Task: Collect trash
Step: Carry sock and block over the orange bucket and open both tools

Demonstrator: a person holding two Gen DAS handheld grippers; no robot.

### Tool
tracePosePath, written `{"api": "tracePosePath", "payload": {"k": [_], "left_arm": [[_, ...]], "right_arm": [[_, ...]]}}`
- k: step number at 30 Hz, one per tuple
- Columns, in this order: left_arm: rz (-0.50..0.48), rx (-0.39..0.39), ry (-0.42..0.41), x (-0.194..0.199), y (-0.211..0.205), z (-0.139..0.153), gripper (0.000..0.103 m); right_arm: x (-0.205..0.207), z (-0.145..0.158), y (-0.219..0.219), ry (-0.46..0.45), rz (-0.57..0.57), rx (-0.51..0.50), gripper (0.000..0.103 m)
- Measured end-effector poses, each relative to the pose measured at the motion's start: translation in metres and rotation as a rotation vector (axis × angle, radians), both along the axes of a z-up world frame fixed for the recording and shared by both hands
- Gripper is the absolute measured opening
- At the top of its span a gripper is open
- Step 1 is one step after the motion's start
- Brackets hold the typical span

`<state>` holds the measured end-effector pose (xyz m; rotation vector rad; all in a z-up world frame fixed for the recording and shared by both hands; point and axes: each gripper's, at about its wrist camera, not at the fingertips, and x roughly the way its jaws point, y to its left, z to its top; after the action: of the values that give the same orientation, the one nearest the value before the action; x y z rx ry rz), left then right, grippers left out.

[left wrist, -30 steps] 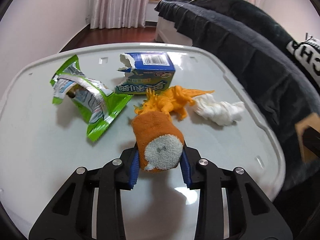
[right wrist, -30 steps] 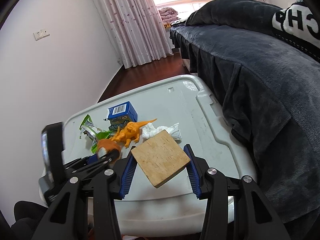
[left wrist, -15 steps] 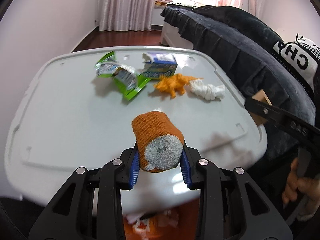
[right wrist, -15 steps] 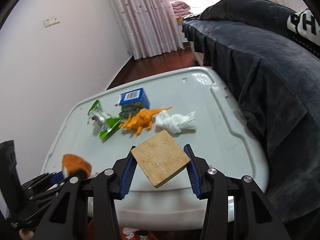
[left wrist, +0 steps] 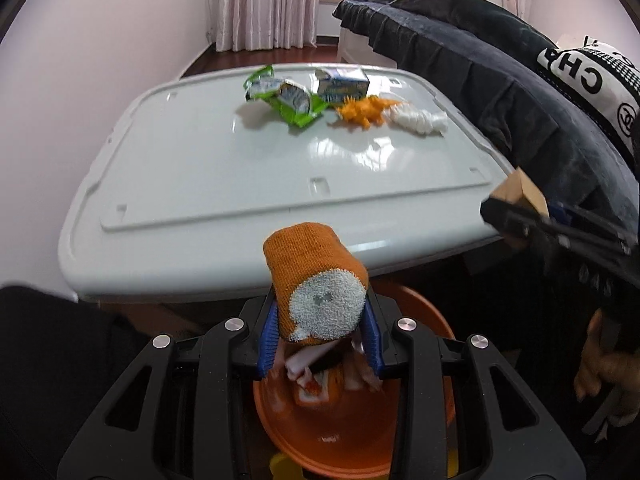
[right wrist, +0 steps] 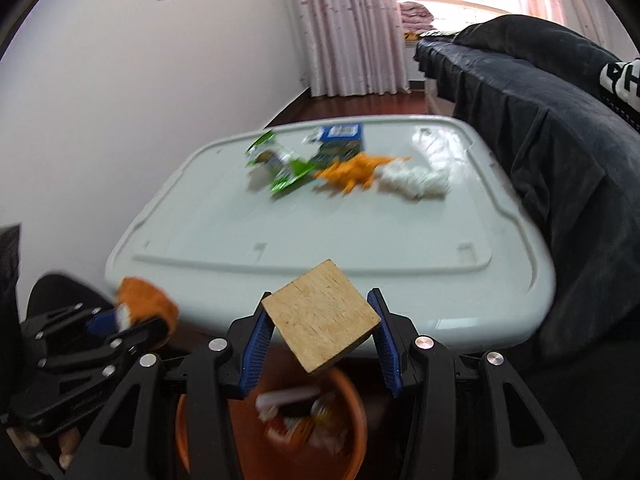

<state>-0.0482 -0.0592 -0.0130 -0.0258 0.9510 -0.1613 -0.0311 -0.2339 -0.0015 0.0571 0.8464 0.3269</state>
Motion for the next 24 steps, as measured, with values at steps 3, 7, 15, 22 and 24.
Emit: {"api": "tracePosePath", "payload": {"k": [3, 7, 15, 22, 24], "left_arm": [[0.016, -0.025, 0.026, -0.012, 0.006, -0.008, 0.034], [0.019, -0.042, 0.080, -0.019, 0.009, -0.021, 0.033], [0.010, -0.060, 0.166, -0.014, 0.006, -0.042, 0.034], [0.032, -0.093, 0.291, -0.005, 0.012, -0.071, 0.034], [0.031, -0.089, 0.293, -0.007, 0.011, -0.072, 0.034]], "right_arm": [[-0.019, -0.006, 0.005, 0.020, 0.009, -0.005, 0.047], [-0.034, -0.016, 0.015, 0.046, 0.023, -0.022, 0.047], [-0.033, -0.035, 0.025, 0.109, 0.054, -0.052, 0.047], [-0.026, -0.051, 0.022, 0.179, 0.044, -0.050, 0.047], [-0.026, -0.052, 0.023, 0.184, 0.046, -0.051, 0.047]]}}
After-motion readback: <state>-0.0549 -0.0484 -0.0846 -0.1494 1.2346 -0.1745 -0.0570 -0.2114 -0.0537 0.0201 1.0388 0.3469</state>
